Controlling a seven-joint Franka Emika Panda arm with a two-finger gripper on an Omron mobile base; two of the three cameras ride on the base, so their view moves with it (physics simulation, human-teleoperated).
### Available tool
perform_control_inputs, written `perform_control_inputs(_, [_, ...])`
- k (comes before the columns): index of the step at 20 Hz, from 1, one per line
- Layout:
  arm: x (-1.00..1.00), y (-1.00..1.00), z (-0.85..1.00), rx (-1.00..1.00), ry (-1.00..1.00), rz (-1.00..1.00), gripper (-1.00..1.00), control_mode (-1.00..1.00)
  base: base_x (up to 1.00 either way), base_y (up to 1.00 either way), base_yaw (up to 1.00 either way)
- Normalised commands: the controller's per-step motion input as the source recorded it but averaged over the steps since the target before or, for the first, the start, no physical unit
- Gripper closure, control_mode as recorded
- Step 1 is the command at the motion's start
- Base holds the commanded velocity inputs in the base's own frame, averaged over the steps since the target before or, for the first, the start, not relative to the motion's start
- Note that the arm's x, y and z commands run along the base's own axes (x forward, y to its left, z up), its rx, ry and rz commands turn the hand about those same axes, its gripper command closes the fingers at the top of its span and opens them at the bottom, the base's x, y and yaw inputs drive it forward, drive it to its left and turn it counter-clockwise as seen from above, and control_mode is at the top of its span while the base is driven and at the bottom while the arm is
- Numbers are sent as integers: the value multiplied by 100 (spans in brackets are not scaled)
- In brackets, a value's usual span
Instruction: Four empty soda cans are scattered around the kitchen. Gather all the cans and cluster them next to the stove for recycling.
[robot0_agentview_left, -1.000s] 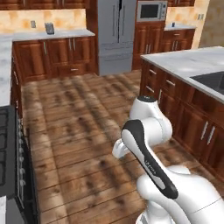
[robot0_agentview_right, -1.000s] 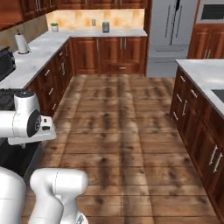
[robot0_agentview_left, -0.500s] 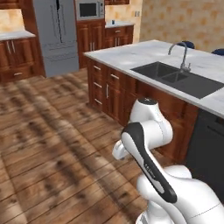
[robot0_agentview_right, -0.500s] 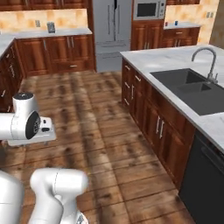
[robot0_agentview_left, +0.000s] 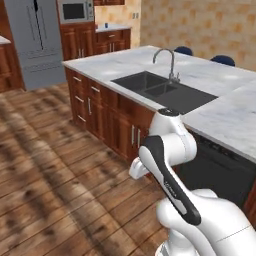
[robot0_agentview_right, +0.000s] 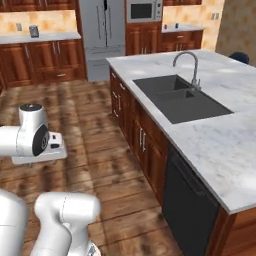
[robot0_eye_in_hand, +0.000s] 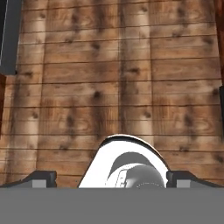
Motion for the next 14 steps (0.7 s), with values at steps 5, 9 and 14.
perform_control_inputs(5, [0,0,0,0,0,0,-100,100,-48,-100,-20])
perform_control_inputs(9, [0,0,0,0,0,0,-100,100,0,-100,-13])
perform_control_inputs(14, [0,0,0,0,0,0,-100,100,-23,-100,-2])
